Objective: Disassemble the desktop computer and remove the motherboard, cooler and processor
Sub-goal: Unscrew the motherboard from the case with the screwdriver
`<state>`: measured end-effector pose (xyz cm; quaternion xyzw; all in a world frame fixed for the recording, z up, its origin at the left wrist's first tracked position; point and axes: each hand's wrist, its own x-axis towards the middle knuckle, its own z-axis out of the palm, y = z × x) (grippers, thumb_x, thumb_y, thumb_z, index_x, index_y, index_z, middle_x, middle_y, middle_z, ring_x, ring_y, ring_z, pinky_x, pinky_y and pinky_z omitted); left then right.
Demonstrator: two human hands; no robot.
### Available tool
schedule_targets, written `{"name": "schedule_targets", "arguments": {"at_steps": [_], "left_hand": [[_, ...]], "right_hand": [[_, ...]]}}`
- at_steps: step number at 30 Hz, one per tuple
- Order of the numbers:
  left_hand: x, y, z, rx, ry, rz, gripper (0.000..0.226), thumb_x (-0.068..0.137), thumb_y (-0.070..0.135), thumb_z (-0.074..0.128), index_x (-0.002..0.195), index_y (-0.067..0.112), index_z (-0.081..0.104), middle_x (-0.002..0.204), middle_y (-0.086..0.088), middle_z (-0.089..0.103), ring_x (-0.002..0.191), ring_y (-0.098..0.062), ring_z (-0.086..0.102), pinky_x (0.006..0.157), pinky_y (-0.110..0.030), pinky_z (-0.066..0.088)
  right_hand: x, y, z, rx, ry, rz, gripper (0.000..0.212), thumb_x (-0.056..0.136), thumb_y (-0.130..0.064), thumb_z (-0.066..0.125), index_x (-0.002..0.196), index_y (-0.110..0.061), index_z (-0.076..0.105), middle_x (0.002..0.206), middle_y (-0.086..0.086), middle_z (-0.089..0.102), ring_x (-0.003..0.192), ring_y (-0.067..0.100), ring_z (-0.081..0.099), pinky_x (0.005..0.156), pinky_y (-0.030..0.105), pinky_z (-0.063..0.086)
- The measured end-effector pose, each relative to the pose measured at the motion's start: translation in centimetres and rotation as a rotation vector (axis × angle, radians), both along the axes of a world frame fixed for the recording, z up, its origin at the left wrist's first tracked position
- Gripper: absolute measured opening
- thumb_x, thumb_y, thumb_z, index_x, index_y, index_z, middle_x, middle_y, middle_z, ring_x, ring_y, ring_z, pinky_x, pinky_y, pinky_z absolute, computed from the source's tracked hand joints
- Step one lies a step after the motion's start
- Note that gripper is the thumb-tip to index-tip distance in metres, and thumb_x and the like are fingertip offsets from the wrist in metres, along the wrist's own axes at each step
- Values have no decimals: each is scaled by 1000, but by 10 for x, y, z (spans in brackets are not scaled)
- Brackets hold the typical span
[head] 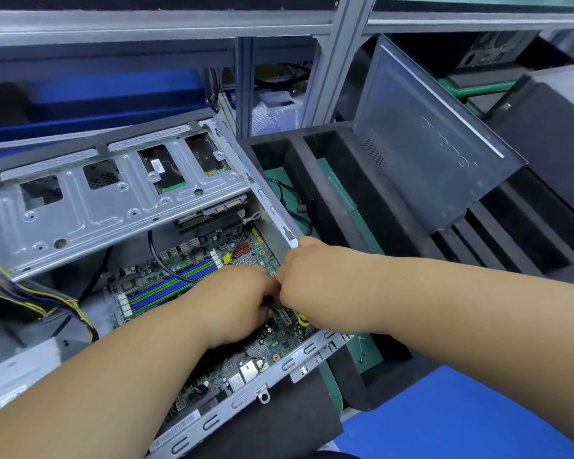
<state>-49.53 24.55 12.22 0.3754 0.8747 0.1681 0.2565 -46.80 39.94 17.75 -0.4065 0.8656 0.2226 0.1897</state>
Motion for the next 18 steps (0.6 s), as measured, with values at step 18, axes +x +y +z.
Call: {"name": "schedule_targets", "arguments": {"at_steps": [18], "left_hand": [[1,-2,-5,37,77,1,26,84,23,63,76,39,44,76,17,42,75,-3,41,70,-20,29]], "right_hand": [[-1,1,-8,51,41,20,25,76,-12,64,65,-26,48,76,-5,51,73,20,39,71,37,17]]}}
